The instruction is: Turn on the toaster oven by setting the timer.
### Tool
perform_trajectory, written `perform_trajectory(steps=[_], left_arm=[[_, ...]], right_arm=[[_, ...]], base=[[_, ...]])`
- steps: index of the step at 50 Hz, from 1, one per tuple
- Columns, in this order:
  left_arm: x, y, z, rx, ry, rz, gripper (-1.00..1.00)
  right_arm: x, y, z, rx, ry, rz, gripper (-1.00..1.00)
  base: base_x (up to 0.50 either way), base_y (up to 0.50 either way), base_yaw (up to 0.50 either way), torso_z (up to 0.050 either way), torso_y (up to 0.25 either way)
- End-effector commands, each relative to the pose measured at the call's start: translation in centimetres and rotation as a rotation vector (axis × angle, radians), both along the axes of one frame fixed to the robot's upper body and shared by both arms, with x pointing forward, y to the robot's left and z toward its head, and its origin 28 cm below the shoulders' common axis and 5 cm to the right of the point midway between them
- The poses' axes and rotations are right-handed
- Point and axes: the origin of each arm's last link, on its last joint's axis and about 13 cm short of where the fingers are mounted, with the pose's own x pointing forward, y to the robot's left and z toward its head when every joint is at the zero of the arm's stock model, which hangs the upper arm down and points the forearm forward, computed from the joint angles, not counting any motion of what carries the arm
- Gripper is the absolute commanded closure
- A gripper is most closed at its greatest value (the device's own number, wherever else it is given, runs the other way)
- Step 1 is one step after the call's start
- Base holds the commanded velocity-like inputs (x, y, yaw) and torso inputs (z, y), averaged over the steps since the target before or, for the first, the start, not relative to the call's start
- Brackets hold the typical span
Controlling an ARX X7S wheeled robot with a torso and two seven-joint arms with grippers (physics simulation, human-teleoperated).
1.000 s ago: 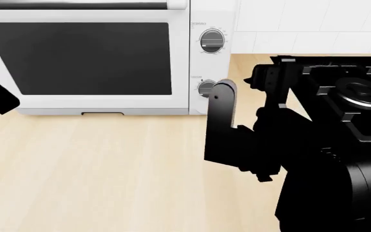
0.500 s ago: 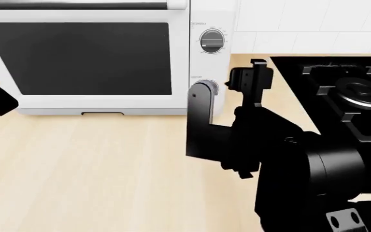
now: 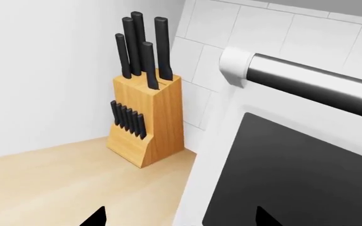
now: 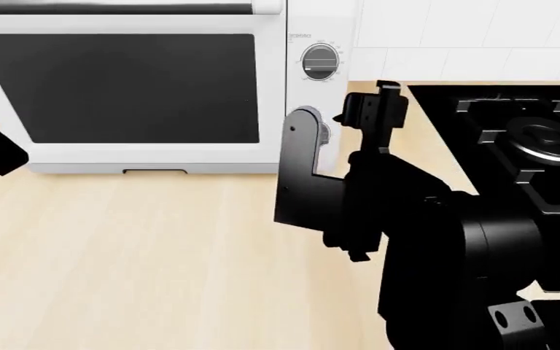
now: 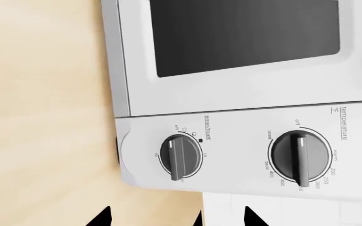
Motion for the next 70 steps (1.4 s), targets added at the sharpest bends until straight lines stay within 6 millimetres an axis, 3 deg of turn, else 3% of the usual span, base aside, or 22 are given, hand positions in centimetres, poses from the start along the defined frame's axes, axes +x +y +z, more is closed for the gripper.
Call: perform_trajectory(steps=[1, 14, 31, 55, 70], left_arm=[[0.0, 0.0, 0.0, 0.000, 0.003, -0.003, -1.00], [-0.1, 0.1, -0.1, -0.004, 0.010, -0.006, -1.00], [-0.1, 0.0, -0.3, -0.008, 0.014, -0.014, -1.00], [0.0, 0.0, -0.3, -0.015, 0.013, -0.015, -1.00], [0.0, 0.1, -0.3, -0.019, 0.016, -0.011, -1.00]], right_arm=[[-0.2, 0.3, 0.3, -0.058, 0.032, -0.027, -1.00], [-0.7, 1.1, 0.8, -0.047, 0.080, -0.055, -1.00], [0.7, 0.8, 1.3, -0.041, 0.112, -0.153, -1.00], [1.3, 2.9, 1.6, -0.099, 0.138, -0.117, -1.00], [2.6, 2.7, 1.1, -0.080, 0.197, -0.188, -1.00]], base=[[0.00, 0.00, 0.00, 0.000, 0.000], [0.00, 0.00, 0.00, 0.000, 0.000], [0.00, 0.00, 0.00, 0.000, 0.000], [0.00, 0.00, 0.00, 0.000, 0.000], [0.00, 0.00, 0.00, 0.000, 0.000]])
